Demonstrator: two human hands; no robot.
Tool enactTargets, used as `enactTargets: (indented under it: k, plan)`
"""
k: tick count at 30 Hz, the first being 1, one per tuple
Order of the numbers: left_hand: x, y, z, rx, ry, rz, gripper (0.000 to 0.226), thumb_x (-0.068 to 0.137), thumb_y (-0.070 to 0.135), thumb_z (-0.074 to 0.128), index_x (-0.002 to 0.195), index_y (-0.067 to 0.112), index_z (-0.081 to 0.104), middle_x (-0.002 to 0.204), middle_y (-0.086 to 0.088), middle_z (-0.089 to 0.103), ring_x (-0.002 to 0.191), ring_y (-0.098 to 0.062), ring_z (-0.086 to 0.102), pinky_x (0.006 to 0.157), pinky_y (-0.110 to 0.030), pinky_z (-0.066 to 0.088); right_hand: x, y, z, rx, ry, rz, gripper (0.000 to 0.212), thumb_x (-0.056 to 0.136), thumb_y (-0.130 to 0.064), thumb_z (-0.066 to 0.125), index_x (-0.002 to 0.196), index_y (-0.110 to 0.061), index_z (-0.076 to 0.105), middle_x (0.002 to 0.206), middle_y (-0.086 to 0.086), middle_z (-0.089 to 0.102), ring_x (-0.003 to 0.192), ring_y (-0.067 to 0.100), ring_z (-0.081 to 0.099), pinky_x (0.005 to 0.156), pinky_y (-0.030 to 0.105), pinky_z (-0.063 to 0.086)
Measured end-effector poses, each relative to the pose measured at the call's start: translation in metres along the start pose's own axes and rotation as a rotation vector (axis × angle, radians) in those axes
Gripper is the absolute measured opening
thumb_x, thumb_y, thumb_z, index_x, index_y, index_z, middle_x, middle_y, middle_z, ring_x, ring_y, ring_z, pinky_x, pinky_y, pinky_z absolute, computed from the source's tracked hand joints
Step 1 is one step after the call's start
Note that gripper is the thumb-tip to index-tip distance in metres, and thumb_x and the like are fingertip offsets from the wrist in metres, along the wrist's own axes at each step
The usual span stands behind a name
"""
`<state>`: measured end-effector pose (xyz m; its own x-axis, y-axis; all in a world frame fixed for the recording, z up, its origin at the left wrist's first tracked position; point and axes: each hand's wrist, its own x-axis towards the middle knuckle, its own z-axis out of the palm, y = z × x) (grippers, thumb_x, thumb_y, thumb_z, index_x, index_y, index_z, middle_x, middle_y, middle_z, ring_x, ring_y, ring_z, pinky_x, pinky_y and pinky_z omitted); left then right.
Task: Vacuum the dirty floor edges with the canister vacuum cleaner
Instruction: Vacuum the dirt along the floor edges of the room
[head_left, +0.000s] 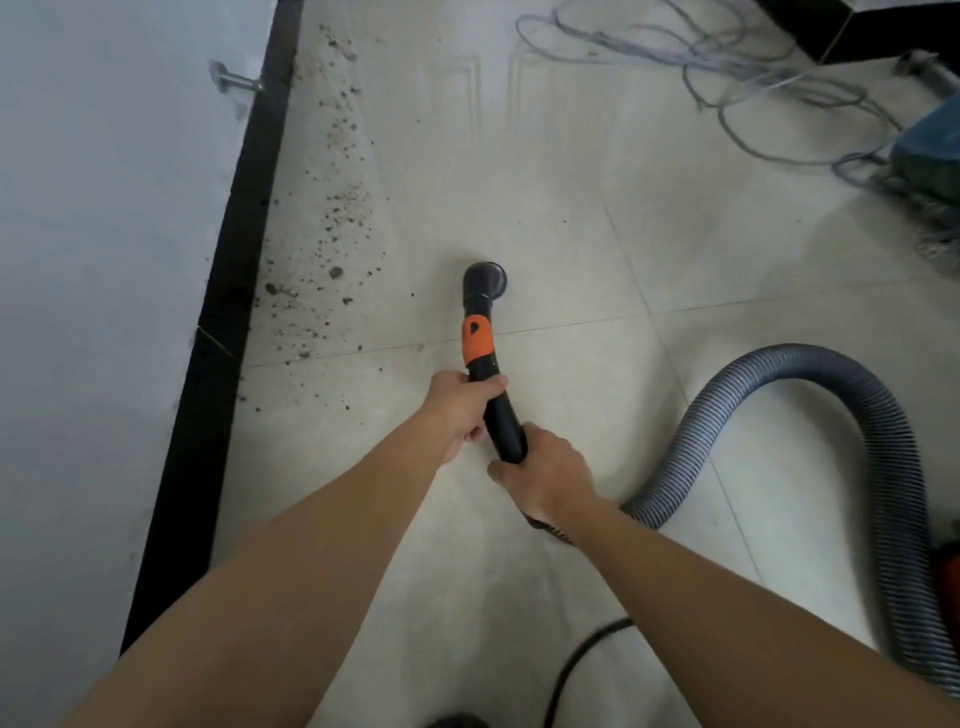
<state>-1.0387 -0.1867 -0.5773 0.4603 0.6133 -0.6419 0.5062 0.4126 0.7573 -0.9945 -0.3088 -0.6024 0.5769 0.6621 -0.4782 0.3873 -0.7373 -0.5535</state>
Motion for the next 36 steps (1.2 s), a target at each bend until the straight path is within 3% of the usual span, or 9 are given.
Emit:
enactTargets:
  k: [4,9,14,17,24,27,30,36]
  plan:
    - [0.006,0.005,-0.024,-0.066,0.023,-0.011,0.022,0.088,0.023,0.068,0.094,0.006,0.056,0.077,-0.010,0.053,0.051,-0.016,0.039,0.053,-0.029,0.042,0.010,-0.017,-0.005,-0.011,-0.054,-0.043,0.023,0.078,-0.040,0.065,0.083,-0.025,0.048,0.076,-0.004,0.058,0.072,0.022,0.059,0.062,0.031,0.043]
    - [-0.022,-0.031,-0.028,-0.058,0.019,-0.061,0.023,0.085,0.024,0.070,0.091,0.007,0.055,0.077,-0.011,0.052,0.048,-0.017,0.037,0.046,-0.026,0.034,-0.053,0.016,0.011,-0.080,-0.085,-0.100,0.028,0.074,-0.045,0.065,0.082,-0.026,0.046,0.072,-0.007,0.056,0.066,0.017,0.055,0.054,0.029,0.036]
    - [-0.071,-0.112,-0.032,-0.118,0.052,-0.129,0.020,0.083,0.019,0.069,0.090,0.007,0.054,0.068,-0.011,0.054,0.043,-0.018,0.044,0.041,-0.024,0.036,-0.099,0.062,0.035,-0.337,-0.113,-0.261,0.034,0.075,-0.050,0.058,0.097,-0.025,0.048,0.091,-0.004,0.065,0.089,0.024,0.063,0.065,0.032,0.034]
    - [-0.089,-0.132,-0.038,-0.204,0.086,-0.124,0.017,0.085,0.016,0.068,0.088,0.007,0.054,0.066,-0.010,0.055,0.042,-0.017,0.045,0.041,-0.025,0.037,-0.104,0.069,0.042,-0.401,-0.128,-0.340,0.035,0.073,-0.050,0.054,0.097,-0.026,0.048,0.097,-0.003,0.066,0.092,0.026,0.063,0.066,0.033,0.033]
    - [-0.039,-0.078,-0.034,-0.247,0.187,-0.031,0.019,0.087,0.020,0.070,0.081,0.010,0.055,0.068,-0.006,0.056,0.042,-0.013,0.043,0.039,-0.022,0.038,-0.042,0.034,0.016,-0.407,-0.081,-0.295,0.029,0.079,-0.047,0.061,0.096,-0.027,0.048,0.092,-0.003,0.066,0.088,0.025,0.064,0.065,0.030,0.034]
    - [-0.003,-0.035,-0.033,-0.272,0.170,-0.007,0.019,0.090,0.022,0.067,0.092,0.008,0.054,0.077,-0.009,0.057,0.053,-0.017,0.047,0.044,-0.024,0.043,0.007,0.002,-0.001,-0.362,-0.029,-0.221,0.027,0.077,-0.045,0.064,0.088,-0.027,0.047,0.090,0.001,0.066,0.087,0.030,0.063,0.066,0.030,0.039]
    - [0.019,-0.001,-0.038,-0.245,0.113,0.002,0.025,0.090,0.024,0.067,0.103,0.005,0.056,0.087,-0.012,0.060,0.060,-0.019,0.051,0.054,-0.029,0.052,0.038,-0.031,-0.017,-0.230,-0.044,-0.145,0.023,0.078,-0.041,0.066,0.080,-0.025,0.049,0.077,-0.004,0.062,0.069,0.021,0.060,0.058,0.028,0.039]
    - [0.014,-0.003,-0.057,-0.228,0.107,-0.078,0.023,0.087,0.021,0.069,0.096,0.006,0.054,0.082,-0.014,0.053,0.053,-0.018,0.041,0.048,-0.027,0.044,0.016,-0.016,-0.007,-0.179,-0.139,-0.179,0.024,0.075,-0.039,0.068,0.077,-0.027,0.047,0.070,-0.006,0.058,0.063,0.015,0.056,0.053,0.028,0.038]
